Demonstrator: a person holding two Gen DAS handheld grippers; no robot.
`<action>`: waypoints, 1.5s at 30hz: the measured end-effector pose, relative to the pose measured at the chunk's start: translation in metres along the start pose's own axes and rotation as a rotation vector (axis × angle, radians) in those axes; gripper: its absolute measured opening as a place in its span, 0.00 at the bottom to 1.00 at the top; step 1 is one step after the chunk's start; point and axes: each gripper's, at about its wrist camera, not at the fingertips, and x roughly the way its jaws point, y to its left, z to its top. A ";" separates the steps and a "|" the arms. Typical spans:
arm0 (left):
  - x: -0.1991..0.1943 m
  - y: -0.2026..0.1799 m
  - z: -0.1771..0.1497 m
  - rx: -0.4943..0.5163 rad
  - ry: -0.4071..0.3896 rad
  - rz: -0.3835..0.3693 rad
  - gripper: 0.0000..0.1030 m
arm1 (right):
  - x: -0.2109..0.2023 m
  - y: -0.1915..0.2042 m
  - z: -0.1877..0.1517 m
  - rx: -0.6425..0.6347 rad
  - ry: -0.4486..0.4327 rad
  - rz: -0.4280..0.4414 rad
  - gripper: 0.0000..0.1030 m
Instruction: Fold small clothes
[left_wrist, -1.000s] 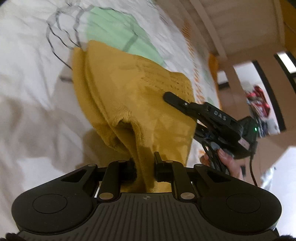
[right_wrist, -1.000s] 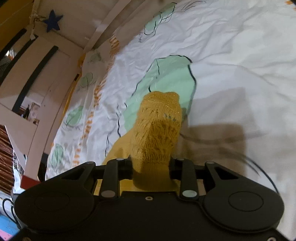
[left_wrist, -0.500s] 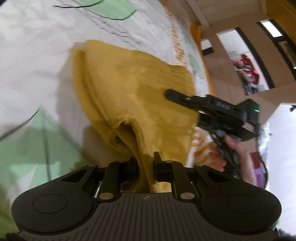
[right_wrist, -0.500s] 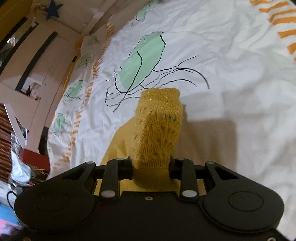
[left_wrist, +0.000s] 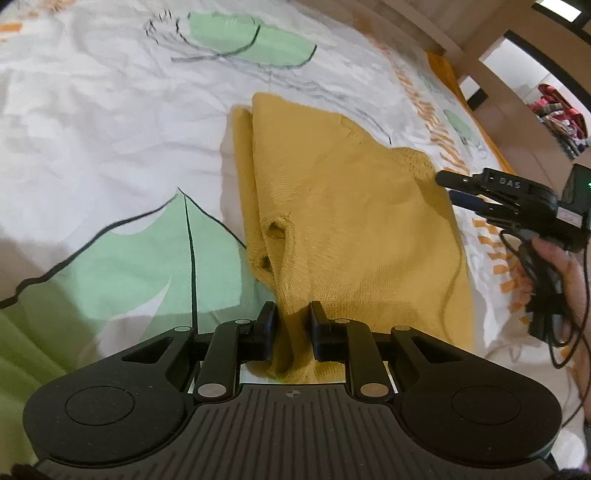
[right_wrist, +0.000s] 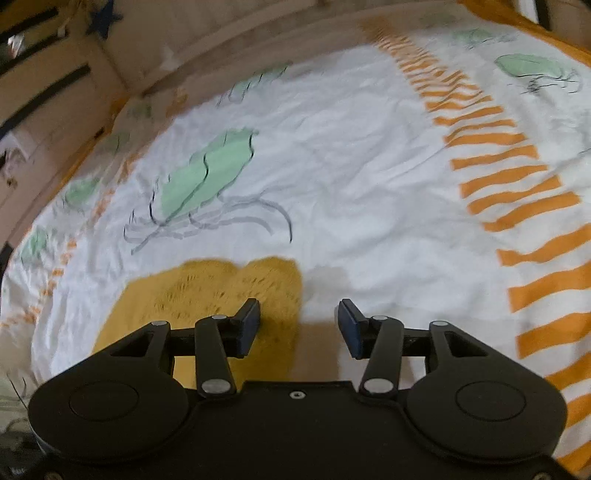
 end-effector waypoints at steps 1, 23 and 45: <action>-0.007 -0.002 -0.007 0.010 -0.018 0.007 0.19 | -0.005 -0.003 -0.001 0.005 -0.019 0.005 0.55; 0.035 -0.041 0.048 0.209 -0.208 0.363 0.40 | -0.018 0.020 -0.034 -0.116 0.037 -0.084 0.85; 0.045 -0.035 0.044 0.205 -0.230 0.538 0.87 | 0.007 0.015 -0.049 -0.062 0.134 -0.107 1.00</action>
